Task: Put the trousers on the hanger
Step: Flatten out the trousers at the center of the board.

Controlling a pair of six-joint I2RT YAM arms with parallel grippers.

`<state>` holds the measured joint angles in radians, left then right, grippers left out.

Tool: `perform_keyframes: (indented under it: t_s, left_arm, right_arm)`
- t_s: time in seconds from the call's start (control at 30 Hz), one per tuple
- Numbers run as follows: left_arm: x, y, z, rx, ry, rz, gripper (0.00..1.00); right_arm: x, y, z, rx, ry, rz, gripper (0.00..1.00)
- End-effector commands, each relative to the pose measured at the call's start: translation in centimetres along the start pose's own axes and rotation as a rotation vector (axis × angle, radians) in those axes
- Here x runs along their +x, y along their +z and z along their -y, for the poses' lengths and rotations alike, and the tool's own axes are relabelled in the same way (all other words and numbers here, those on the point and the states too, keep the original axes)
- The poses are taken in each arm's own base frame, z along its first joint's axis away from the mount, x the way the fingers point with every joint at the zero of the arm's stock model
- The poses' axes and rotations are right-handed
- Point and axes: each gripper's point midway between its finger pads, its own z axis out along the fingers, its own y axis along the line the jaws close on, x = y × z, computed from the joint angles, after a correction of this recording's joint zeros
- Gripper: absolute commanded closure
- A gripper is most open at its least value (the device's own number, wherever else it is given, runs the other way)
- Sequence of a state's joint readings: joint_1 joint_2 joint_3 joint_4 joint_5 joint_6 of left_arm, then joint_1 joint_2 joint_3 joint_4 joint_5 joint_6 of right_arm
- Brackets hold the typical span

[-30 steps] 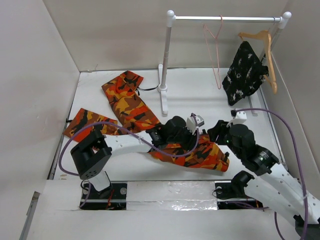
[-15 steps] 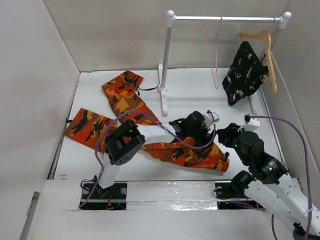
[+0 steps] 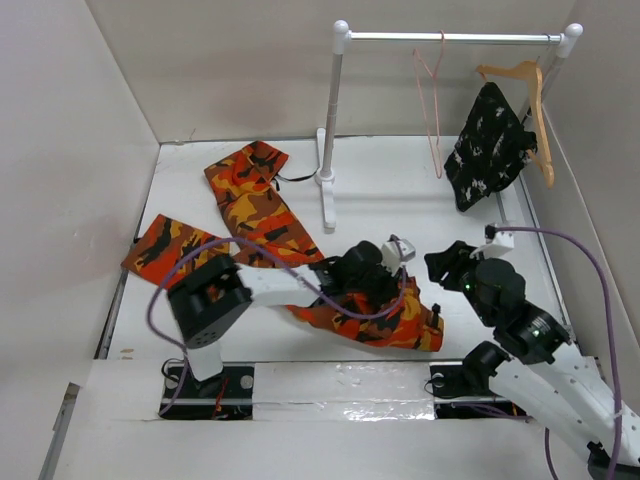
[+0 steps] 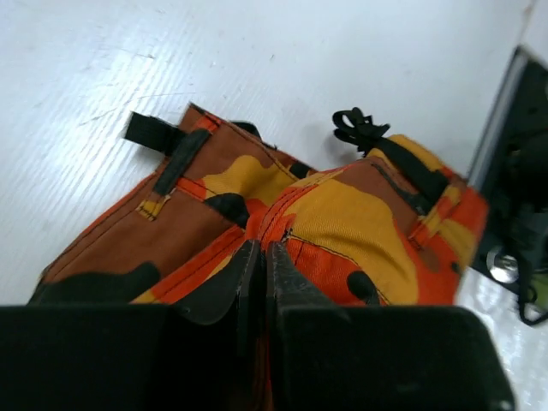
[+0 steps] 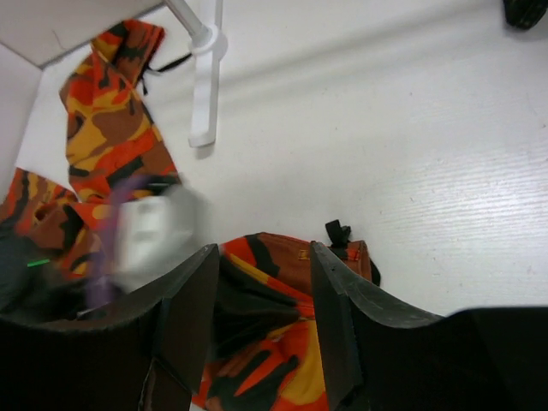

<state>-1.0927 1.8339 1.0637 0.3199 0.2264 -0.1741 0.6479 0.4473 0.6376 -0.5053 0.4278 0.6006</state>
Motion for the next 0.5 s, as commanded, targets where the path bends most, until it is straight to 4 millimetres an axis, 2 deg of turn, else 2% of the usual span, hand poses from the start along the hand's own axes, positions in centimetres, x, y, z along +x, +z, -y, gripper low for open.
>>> perform_keyframes:
  t_s: [0.0,0.03,0.07,0.1,0.13,0.2,0.23,0.27,0.3,0.33,0.37,0.43,0.47]
  left_arm:
    - [-6.8,-5.8,2.1,0.026,-0.041,0.302,1.0]
    - [-6.1,-6.2,2.0,0.026,-0.052,0.303,1.0]
    - [-4.4,-6.5,1.7,0.019,-0.069,0.284,1.0]
    - [-4.3,-7.3,3.0,0.047,-0.062,0.3,1.0]
    - [-2.0,-7.5,2.7,0.037,-0.074,0.271,1.0]
    - [-2.4,-9.0,3.5,0.048,-0.099,0.339,1.0]
    - [-1.6,-9.3,4.0,0.062,-0.105,0.339,1.0]
    - [-0.6,-9.7,3.8,0.051,-0.113,0.35,1.0]
    - [-0.9,-10.5,4.2,0.062,-0.112,0.377,1.0]
    - [-0.2,-10.8,4.8,0.074,-0.107,0.372,1.0]
    - [0.8,-10.9,4.4,0.062,-0.111,0.361,1.0]
    - [1.4,-11.4,4.8,0.077,-0.116,0.363,1.0]
    - [2.5,-11.4,5.4,0.094,-0.115,0.346,1.0]
  right_arm:
    - [2.6,2.0,0.0,0.009,0.008,-0.057,0.46]
    - [2.9,2.6,0.0,0.017,0.012,-0.055,0.45]
    - [3.5,3.1,0.1,0.025,0.014,-0.067,0.43]
    - [4.6,3.9,0.4,0.042,-0.002,-0.097,0.37]
    - [5.4,4.5,0.4,0.041,0.0,-0.11,0.34]
    - [6.5,5.5,0.8,0.057,0.004,-0.134,0.28]
    - [7.7,6.5,1.1,0.06,0.009,-0.161,0.28]
    - [8.3,6.9,1.2,0.057,0.009,-0.179,0.26]
    - [9.0,7.5,1.5,0.06,0.008,-0.194,0.25]
    - [10.1,8.4,1.7,0.063,0.009,-0.228,0.25]
    - [10.7,8.8,2.7,0.092,0.014,-0.246,0.25]
    - [11.4,9.8,3.4,0.111,0.018,-0.256,0.24]
    - [12.8,9.9,4.0,0.121,0.003,-0.31,0.24]
